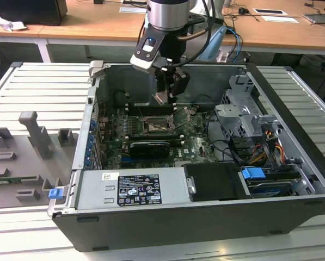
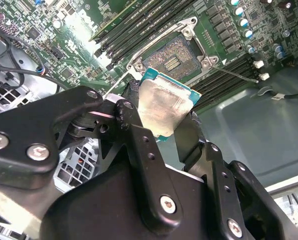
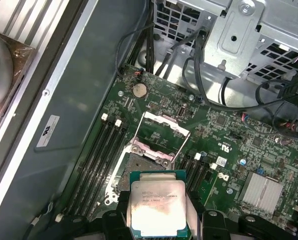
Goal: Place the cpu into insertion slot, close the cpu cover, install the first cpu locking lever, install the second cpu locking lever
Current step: 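Place the cpu into insertion slot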
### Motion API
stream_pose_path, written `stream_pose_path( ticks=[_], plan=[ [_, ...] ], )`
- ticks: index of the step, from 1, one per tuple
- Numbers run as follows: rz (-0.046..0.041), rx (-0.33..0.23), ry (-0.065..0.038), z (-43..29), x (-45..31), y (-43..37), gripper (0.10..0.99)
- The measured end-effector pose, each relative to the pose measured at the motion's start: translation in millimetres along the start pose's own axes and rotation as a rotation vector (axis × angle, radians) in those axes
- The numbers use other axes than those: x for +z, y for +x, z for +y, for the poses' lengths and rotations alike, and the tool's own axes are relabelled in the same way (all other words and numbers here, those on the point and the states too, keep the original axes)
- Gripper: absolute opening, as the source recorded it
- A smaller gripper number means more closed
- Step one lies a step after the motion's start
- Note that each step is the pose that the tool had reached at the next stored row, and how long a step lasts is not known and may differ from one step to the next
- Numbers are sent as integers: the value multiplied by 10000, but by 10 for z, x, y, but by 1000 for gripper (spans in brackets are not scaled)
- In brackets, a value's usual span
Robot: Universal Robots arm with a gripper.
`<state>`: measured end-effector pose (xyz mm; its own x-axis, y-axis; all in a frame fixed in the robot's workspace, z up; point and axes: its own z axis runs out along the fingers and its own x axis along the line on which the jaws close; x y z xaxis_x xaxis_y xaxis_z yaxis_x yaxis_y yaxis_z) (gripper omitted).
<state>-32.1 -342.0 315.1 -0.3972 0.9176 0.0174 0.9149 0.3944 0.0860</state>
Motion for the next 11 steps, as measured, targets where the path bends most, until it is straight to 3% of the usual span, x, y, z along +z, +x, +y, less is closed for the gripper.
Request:
stream_pose_path(
  ticks=[11],
  plan=[
    [-21,238,-5,-1,10,0,525]
  ],
)
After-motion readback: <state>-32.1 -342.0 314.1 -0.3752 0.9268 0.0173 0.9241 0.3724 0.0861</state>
